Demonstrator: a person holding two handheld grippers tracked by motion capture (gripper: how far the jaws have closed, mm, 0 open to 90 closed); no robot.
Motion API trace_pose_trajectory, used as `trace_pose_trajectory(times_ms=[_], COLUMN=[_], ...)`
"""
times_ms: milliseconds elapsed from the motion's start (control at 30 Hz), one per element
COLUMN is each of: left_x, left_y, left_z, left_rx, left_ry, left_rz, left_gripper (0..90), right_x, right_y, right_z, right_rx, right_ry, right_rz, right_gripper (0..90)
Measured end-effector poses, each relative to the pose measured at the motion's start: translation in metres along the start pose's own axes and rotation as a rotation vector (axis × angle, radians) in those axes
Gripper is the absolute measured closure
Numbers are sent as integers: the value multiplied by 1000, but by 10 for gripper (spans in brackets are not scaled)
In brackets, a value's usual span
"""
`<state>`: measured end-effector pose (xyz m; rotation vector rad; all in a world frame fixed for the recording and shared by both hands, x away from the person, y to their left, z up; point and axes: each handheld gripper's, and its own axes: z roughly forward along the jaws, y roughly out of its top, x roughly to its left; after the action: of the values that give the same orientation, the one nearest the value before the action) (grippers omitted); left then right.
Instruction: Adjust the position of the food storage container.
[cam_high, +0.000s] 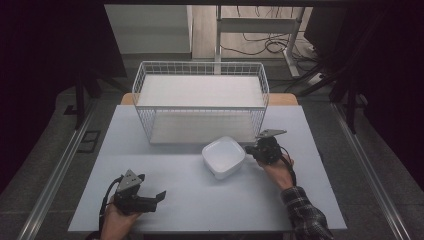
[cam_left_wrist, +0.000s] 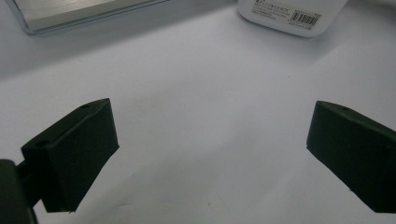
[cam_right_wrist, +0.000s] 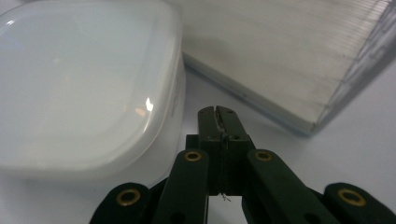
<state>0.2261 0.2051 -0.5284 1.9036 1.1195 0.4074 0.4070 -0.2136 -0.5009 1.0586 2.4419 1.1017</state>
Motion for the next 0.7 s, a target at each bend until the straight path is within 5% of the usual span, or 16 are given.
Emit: trace_pose_trajectory(times_ms=[233,700], left_x=[1,-1], left_y=[0,1], left_z=[0,1], left_rx=[-1,11], left_ry=[-2,4], left_rz=[-4,-4], left_gripper=[14,19], right_x=[1,36], right_y=[5,-6], right_z=[13,-8], right_rx=[4,39], right_ry=[71,102], right_rz=[-27,-67], right_gripper=[890,889])
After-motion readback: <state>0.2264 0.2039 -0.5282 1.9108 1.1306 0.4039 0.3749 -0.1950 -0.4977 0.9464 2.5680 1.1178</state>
